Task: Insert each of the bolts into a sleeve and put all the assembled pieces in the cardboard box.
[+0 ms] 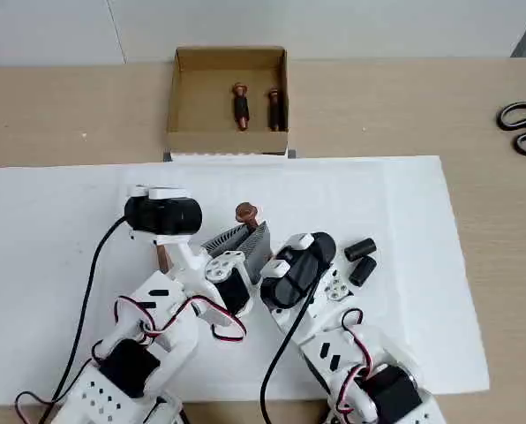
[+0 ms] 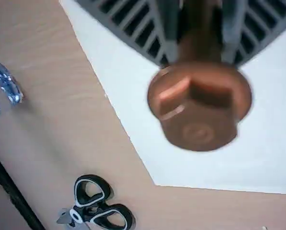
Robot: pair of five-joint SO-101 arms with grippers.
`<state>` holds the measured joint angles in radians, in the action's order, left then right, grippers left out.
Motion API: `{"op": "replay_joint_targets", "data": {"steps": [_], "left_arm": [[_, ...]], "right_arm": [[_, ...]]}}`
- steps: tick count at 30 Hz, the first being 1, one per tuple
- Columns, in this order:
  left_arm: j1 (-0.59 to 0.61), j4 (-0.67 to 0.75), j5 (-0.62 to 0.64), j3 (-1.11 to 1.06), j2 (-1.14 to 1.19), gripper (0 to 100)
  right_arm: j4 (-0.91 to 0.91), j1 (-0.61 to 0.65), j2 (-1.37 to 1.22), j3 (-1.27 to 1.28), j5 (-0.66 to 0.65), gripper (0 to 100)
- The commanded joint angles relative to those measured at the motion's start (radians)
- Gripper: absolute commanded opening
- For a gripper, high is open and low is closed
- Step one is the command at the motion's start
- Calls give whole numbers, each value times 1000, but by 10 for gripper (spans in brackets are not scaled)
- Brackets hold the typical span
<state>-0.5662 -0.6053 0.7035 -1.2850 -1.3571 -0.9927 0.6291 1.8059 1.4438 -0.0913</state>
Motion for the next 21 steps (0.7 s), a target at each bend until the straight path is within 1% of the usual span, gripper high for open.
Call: {"op": "replay_joint_targets", "data": {"steps": [1, 4, 13, 16, 21], "left_arm": [[-5, -3, -6, 7, -17, 6], [-5, -3, -6, 1, -15, 6], [-12, -2, -5, -58, -15, 6], [-71, -20, -5, -56, -15, 6], [-241, -101, -8, -53, -15, 6]], "right_arm": [[53, 1, 8, -14, -9, 4], [99, 2, 8, -12, -9, 4], [101, 4, 8, -12, -9, 4], [105, 4, 8, -12, -9, 4], [107, 4, 8, -14, -9, 4]]}}
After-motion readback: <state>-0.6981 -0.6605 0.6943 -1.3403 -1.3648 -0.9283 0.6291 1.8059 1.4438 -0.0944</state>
